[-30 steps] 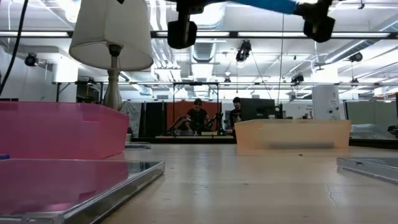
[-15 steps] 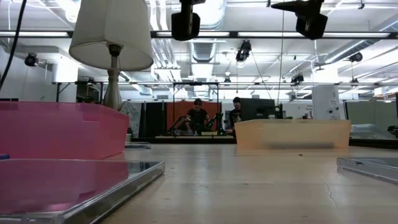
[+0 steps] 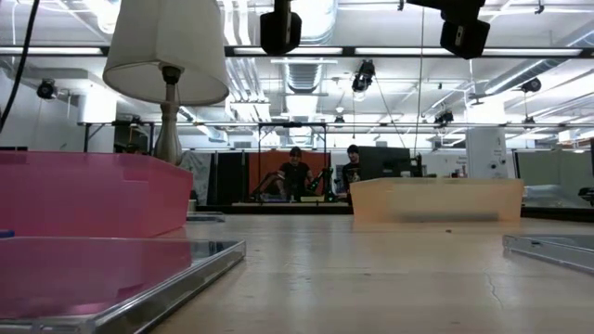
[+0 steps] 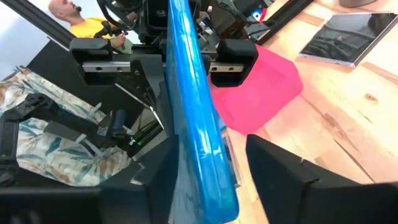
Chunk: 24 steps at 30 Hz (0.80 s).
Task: Pick & place jewel cases by type
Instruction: Put the top blue CD case into the orange bin
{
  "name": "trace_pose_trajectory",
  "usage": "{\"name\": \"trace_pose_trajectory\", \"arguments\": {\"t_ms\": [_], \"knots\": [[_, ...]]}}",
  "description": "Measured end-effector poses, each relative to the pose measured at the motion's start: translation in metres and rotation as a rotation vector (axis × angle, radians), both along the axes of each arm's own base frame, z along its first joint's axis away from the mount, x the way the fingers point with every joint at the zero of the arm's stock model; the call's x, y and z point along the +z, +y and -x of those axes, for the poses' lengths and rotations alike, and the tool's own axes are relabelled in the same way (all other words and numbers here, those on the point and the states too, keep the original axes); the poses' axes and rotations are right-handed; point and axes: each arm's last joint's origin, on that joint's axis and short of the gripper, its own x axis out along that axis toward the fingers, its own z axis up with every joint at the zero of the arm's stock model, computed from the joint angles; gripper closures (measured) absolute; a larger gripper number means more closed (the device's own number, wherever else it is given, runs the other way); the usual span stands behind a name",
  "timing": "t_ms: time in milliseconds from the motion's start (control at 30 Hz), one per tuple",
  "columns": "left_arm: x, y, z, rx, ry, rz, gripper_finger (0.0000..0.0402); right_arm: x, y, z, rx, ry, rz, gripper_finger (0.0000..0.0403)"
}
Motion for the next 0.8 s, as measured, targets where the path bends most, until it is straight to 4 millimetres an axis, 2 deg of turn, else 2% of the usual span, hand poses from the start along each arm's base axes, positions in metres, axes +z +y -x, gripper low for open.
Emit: {"name": "trace_pose_trajectory", "arguments": {"t_ms": [300,500,600,800], "knots": [[0.000,0.000,0.000,0.005,0.004,0.009,0.0390,0.001,0.000,0.000,0.006,-0.006,0.005,0.0334],[-0.001,0.006,-0.001,0.031,0.012,0.032,0.0380,0.002,0.000,0.001,0.022,-0.013,0.010,0.0371],[0.000,0.011,-0.002,0.040,0.011,0.039,0.0345,0.003,0.000,0.003,0.026,-0.020,0.011,0.0372],[0.004,0.020,-0.001,0.046,-0.006,0.034,0.0243,0.007,-0.001,0.009,0.027,-0.036,0.015,0.0373]]}}
